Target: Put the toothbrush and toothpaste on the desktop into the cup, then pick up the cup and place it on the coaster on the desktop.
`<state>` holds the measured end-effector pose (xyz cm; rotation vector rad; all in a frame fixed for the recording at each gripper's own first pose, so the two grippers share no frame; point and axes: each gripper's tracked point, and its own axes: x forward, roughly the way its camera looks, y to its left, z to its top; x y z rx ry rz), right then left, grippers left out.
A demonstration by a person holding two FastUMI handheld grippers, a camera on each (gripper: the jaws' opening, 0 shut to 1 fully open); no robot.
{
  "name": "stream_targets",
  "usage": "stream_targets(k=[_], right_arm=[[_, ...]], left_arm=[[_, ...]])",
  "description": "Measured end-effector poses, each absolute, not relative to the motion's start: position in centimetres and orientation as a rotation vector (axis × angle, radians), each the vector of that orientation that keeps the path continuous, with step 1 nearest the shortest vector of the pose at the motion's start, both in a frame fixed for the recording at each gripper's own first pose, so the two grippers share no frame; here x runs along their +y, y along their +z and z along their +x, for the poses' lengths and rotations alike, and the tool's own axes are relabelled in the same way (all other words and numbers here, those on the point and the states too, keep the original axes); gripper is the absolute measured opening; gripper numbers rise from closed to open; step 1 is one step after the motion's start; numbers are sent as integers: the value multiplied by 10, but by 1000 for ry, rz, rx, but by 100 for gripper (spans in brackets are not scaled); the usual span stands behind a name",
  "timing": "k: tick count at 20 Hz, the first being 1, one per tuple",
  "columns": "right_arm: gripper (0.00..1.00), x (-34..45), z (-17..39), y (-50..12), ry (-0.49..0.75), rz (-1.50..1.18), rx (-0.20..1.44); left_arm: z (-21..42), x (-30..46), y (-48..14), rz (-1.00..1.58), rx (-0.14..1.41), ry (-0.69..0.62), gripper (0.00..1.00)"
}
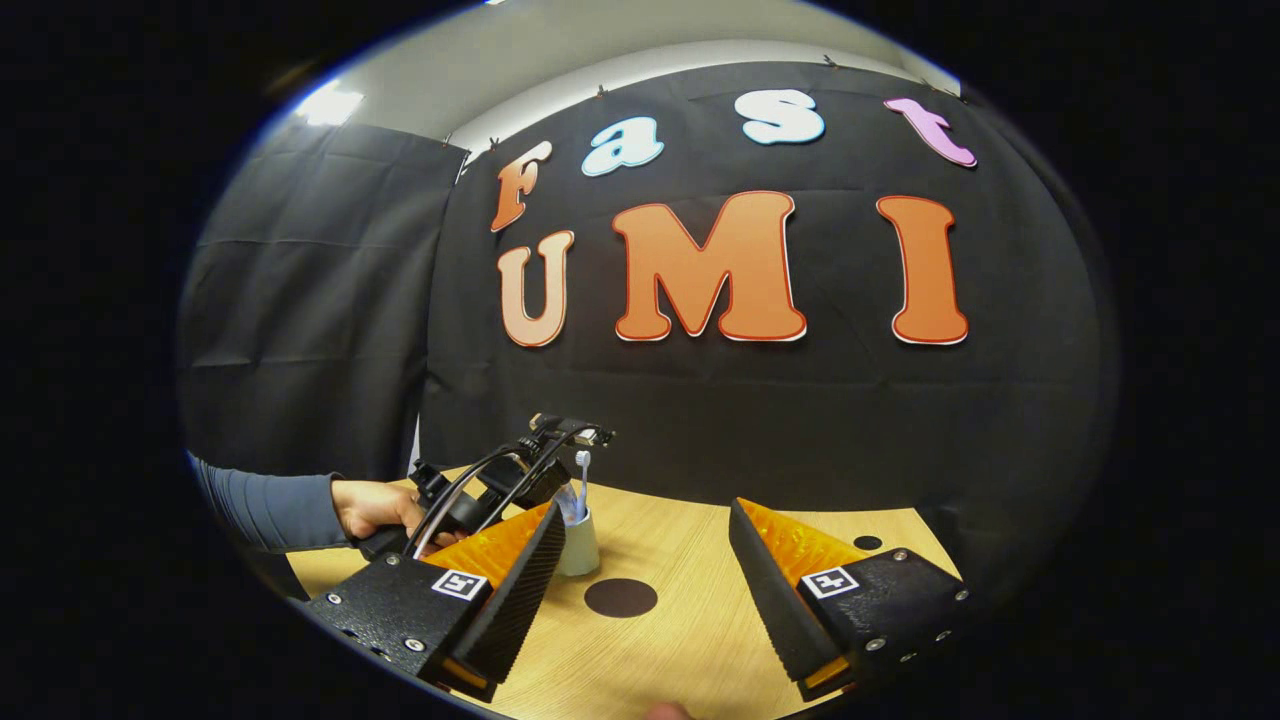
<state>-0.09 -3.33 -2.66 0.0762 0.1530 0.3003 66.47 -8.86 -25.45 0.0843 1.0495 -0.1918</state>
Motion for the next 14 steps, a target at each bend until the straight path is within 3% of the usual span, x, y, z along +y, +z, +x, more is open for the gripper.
stream_targets(k=[14], right_arm=[[98, -62, -13, -39, 245, 92, 180]], left_arm=[[669, -82, -246, 127, 1135, -270, 25]])
